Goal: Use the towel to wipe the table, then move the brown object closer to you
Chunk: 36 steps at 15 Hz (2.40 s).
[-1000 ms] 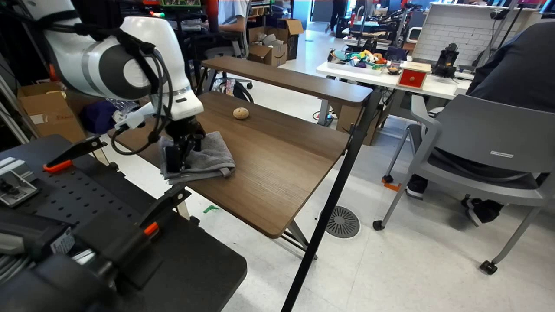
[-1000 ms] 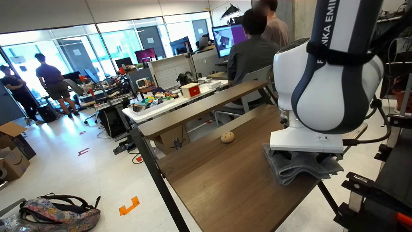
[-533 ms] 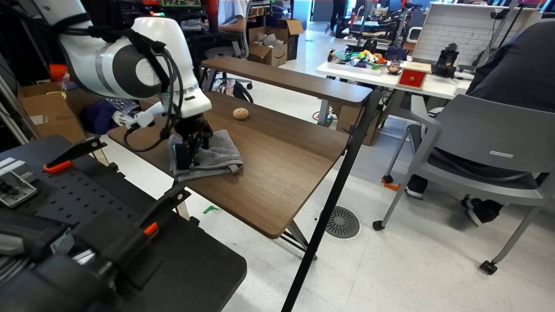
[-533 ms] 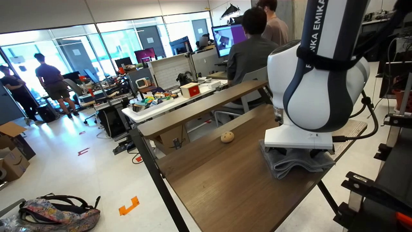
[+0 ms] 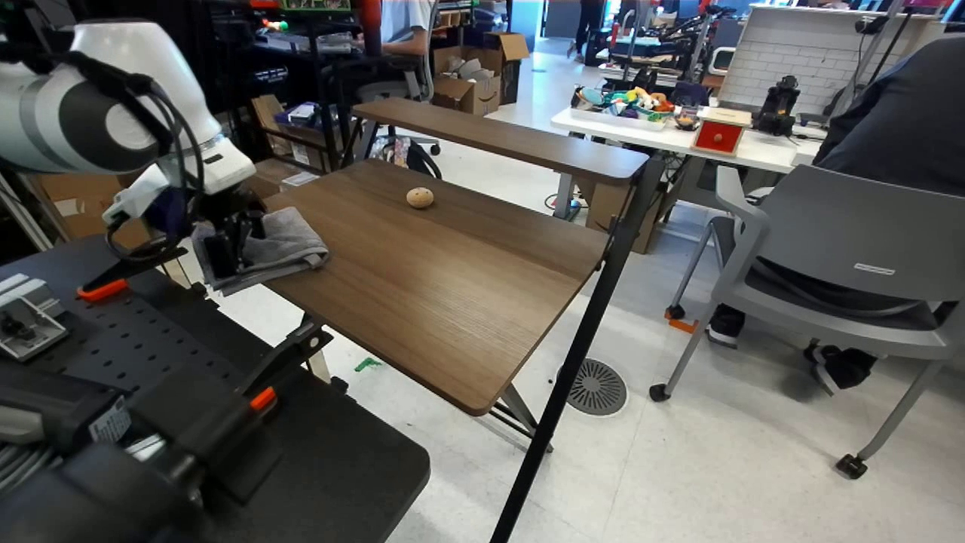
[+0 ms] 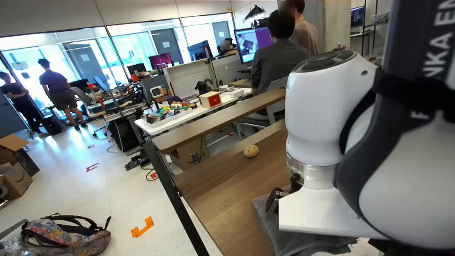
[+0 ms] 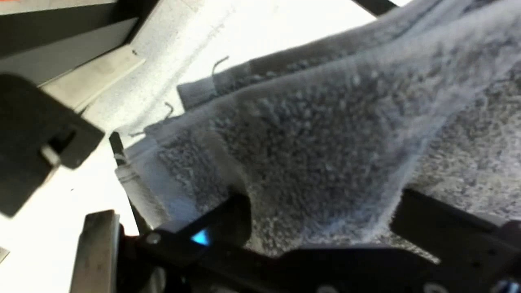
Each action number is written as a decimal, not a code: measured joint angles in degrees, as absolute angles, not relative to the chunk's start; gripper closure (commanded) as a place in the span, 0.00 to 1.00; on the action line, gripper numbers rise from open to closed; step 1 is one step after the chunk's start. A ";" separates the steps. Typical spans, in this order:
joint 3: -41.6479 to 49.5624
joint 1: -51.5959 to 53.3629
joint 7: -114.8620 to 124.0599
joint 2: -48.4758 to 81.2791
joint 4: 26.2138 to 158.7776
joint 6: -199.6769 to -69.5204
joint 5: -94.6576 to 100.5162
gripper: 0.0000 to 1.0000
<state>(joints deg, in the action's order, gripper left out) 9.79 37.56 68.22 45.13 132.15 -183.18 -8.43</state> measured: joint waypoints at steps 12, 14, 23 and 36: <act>16.86 26.67 67.58 51.03 121.59 -184.16 -18.65 0.00; 16.95 25.54 67.63 51.94 119.91 -183.68 -18.65 0.00; 12.69 31.46 73.27 50.55 115.74 -179.98 -19.08 0.00; 16.54 29.92 85.24 56.24 105.21 -169.31 -18.95 0.00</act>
<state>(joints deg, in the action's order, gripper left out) 16.54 29.92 85.24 56.24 105.21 -169.31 -18.95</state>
